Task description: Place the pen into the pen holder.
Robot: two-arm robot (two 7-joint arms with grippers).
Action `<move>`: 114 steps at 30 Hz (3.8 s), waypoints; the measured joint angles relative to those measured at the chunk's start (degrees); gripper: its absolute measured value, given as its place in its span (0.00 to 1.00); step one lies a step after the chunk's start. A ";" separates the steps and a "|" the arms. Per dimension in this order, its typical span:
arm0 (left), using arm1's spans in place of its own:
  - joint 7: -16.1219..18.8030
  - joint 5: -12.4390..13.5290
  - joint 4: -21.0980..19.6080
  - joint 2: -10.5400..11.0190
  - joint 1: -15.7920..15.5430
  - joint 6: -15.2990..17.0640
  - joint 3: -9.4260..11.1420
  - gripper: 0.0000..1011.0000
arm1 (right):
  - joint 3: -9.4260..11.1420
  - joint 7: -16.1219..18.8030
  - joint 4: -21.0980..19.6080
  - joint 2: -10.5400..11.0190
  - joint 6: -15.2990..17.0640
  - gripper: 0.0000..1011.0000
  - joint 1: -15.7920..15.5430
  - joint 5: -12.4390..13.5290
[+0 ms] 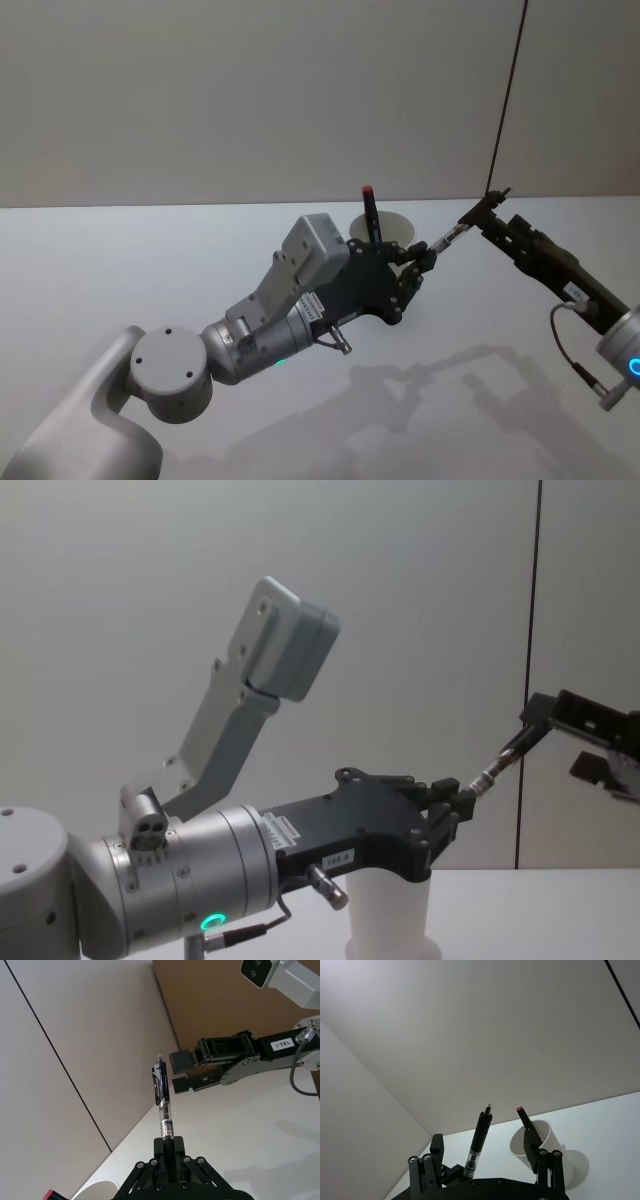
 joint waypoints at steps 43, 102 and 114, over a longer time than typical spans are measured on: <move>0.00 0.00 0.00 0.00 0.00 0.00 0.00 0.12 | -2.34 -8.24 -1.46 -0.39 2.09 0.89 0.78 4.33; -0.01 0.01 0.00 0.00 0.00 0.00 0.00 0.91 | -4.19 -11.90 0.14 0.30 -2.83 0.13 3.71 7.42; 0.00 0.00 0.00 0.00 0.00 0.00 0.00 0.99 | -4.70 -7.32 3.74 1.38 -6.07 0.13 7.15 0.34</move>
